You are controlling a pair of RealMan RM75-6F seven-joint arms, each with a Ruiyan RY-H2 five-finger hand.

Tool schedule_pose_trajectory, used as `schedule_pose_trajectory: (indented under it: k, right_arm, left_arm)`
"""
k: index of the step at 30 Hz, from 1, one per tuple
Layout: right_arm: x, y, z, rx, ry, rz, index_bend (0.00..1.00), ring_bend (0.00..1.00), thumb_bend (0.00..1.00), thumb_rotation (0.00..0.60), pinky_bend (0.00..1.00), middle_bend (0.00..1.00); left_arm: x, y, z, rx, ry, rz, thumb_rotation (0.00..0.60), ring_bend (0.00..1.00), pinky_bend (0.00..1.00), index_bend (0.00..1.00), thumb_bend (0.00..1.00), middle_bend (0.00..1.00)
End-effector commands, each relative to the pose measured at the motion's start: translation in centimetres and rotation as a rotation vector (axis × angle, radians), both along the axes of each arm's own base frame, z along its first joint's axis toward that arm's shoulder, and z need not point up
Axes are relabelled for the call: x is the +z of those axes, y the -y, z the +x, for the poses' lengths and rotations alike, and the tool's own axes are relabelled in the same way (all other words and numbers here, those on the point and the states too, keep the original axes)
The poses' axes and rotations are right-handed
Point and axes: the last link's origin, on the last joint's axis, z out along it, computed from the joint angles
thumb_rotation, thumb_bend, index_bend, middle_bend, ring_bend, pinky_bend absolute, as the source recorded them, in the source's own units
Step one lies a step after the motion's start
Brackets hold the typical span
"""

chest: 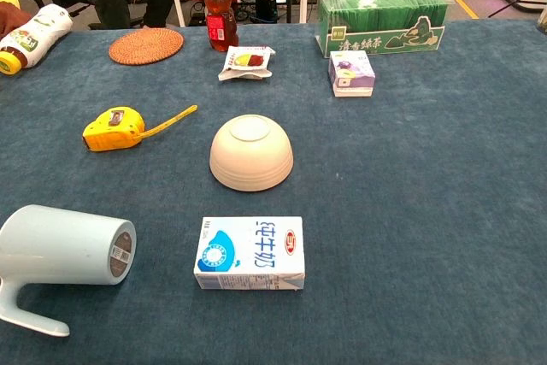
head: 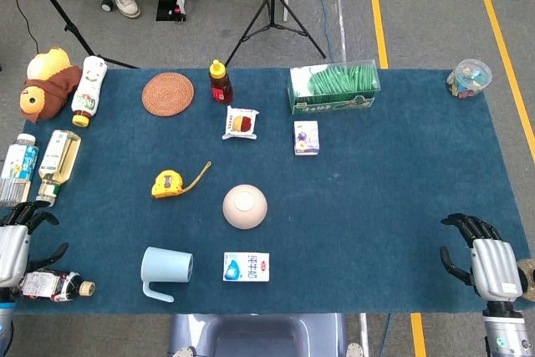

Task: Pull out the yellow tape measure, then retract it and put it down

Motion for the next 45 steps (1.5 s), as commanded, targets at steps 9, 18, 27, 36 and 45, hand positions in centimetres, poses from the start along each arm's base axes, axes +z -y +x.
schedule_pose_trajectory:
  k: [9, 18, 27, 36, 45]
  right_arm:
    - [0.2, -0.2, -0.2, -0.005, 0.001, -0.009, 0.31, 0.24, 0.43, 0.584, 0.24, 0.29]
    - [0.5, -0.5, -0.4, -0.008, 0.011, -0.023, 0.31, 0.24, 0.43, 0.585, 0.24, 0.29]
    - [0.8, -0.8, -0.9, -0.02, 0.017, -0.032, 0.31, 0.24, 0.43, 0.585, 0.24, 0.29]
    - [0.6, -0.6, -1.1, -0.031, 0.015, -0.025, 0.31, 0.24, 0.43, 0.585, 0.24, 0.29]
    - [0.5, -0.6, -1.5, -0.05, 0.013, -0.025, 0.31, 0.24, 0.43, 0.588, 0.24, 0.29]
  left_arm:
    - [0.2, -0.4, 0.3, -0.011, -0.008, 0.007, 0.6, 0.19, 0.32, 0.43, 0.17, 0.26]
    - [0.9, -1.7, 0.8, -0.046, -0.054, 0.016, 0.6, 0.19, 0.33, 0.43, 0.17, 0.26]
    - [1.0, -4.6, 1.8, -0.091, -0.17, -0.007, 0.6, 0.21, 0.34, 0.43, 0.17, 0.26]
    - [-0.9, -8.7, 3.1, -0.105, -0.273, -0.148, 0.6, 0.04, 0.2, 0.42, 0.17, 0.17]
    - [-4.5, -13.1, 4.3, -0.105, -0.279, -0.248, 0.6, 0.0, 0.16, 0.33, 0.17, 0.06]
